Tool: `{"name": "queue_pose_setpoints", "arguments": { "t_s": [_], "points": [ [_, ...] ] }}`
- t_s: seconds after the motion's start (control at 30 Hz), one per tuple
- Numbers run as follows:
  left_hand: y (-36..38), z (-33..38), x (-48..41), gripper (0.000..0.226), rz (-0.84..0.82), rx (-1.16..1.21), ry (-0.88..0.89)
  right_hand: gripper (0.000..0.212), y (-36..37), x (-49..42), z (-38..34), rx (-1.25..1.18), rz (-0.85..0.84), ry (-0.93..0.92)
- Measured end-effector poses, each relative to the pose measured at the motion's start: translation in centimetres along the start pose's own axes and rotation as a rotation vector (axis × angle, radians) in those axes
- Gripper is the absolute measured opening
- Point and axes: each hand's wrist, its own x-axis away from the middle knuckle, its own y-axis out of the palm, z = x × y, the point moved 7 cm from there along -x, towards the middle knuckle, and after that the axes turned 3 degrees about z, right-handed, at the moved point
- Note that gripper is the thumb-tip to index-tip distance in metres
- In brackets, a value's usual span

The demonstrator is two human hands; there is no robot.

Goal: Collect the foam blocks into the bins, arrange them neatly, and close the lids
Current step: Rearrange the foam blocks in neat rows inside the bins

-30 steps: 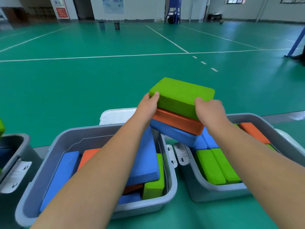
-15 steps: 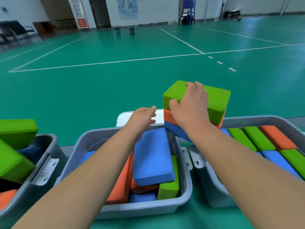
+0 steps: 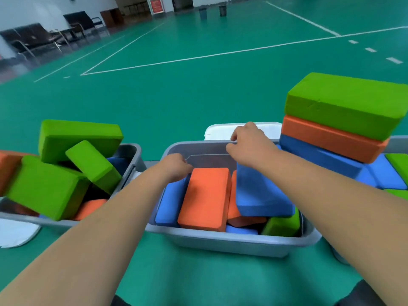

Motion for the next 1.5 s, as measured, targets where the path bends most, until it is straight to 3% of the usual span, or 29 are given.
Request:
{"name": "queue_pose_setpoints", "arguments": {
  "t_s": [0.2, 0.4, 0.53, 0.7, 0.83, 1.0, 1.1, 1.27, 1.4, 1.5],
  "points": [
    [2.3, -3.4, -0.7, 0.029, -0.084, -0.169, 0.005, 0.037, 4.5, 0.9, -0.7, 0.192, -0.243, -0.04],
    [6.4, -3.0, -0.5, 0.038, -0.275, -0.187, 0.01, 0.034, 7.0, 0.9, -0.6, 0.297, -0.358, -0.056],
    [8.1, -1.7, 0.2, 0.083, -0.277, -0.358, 0.045, 0.041, 7.6, 0.8, 0.2, 0.351, -0.395, -0.07],
    [10.3, -0.8, -0.2, 0.118, -0.248, -0.367, -0.002, 0.048, 8.1, 1.5, 1.3, 0.4, -0.499, -0.115],
    [11.0, 0.7, 0.2, 0.12, -0.223, -0.421, -0.004, 0.036, 8.2, 1.8, 2.5, 0.468, -0.52, -0.147],
    [11.8, -0.1, -1.2, 0.168, -0.163, -0.386, -0.132, 0.032, 8.2, 1.8, 2.5, 0.53, -0.477, -0.25],
    [10.5, 0.2, -2.1, 0.157, -0.039, -0.287, -0.149, 0.031, 7.8, 1.5, 2.7, 0.529, -0.416, -0.27],
    [9.0, 0.9, -3.2, 0.093, -0.077, 0.081, -0.135, 0.025, 6.9, 0.7, 3.1, 0.452, -0.332, -0.259],
    [8.9, 0.3, -2.6, 0.12, -0.094, 0.166, -0.231, 0.018, 7.3, 0.7, 3.4, 0.437, -0.351, -0.26],
    [9.1, 0.7, -2.3, 0.125, -0.156, 0.373, -0.234, 0.015, 7.6, 0.6, 3.3, 0.449, -0.367, -0.266]
  ]
}}
